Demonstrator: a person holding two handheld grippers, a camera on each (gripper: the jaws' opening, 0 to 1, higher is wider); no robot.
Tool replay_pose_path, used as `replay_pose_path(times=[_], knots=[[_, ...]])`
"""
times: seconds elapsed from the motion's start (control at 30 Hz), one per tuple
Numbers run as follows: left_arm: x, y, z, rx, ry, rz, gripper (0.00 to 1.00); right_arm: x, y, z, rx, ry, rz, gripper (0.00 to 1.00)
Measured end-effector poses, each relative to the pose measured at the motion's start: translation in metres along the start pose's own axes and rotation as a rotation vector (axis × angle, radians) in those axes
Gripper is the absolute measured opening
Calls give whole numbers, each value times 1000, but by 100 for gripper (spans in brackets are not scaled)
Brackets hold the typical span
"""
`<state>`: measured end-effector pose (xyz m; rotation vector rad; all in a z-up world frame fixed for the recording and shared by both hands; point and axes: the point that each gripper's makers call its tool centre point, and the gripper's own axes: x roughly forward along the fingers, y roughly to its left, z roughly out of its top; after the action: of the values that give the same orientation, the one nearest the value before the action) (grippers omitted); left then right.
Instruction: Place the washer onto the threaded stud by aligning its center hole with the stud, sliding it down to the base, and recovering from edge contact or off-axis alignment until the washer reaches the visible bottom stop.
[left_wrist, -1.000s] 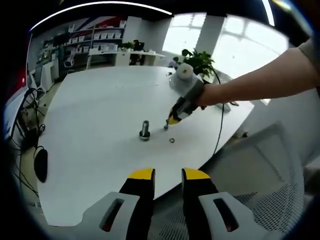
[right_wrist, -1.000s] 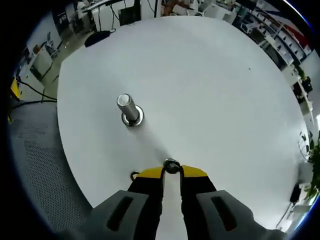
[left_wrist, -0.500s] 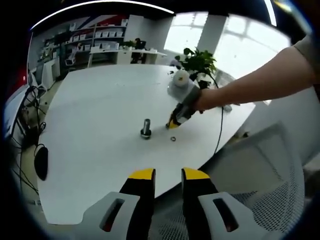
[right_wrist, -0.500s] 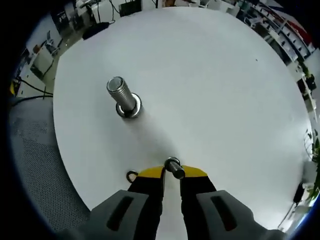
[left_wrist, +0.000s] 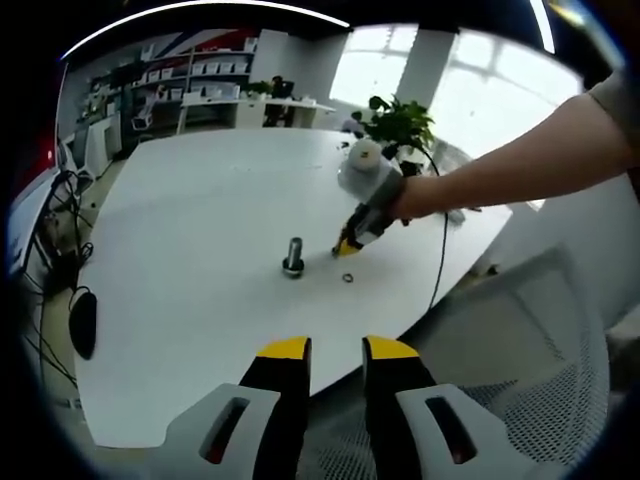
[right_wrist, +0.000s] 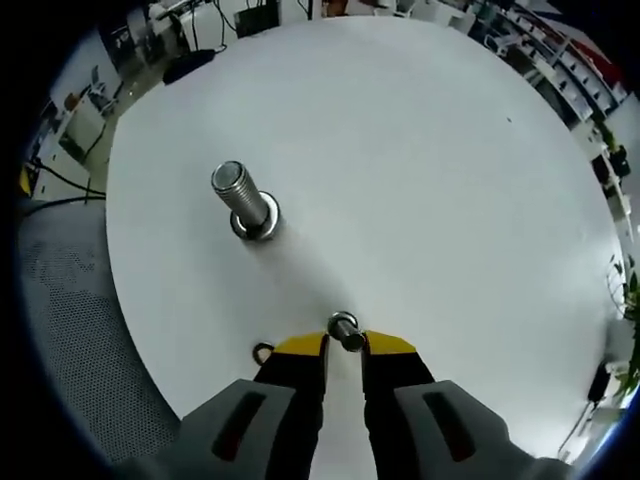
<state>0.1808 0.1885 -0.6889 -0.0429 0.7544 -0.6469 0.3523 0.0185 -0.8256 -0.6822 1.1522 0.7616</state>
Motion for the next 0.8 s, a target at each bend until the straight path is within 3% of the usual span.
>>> replay_pose_path(times=[0.67, 0.8], knots=[[-1, 1, 1, 0, -11, 4, 18, -12, 26, -30, -15, 26, 10, 17], [-1, 0, 0, 1, -4, 3, 18, -13, 35, -26, -12, -2, 31, 20]])
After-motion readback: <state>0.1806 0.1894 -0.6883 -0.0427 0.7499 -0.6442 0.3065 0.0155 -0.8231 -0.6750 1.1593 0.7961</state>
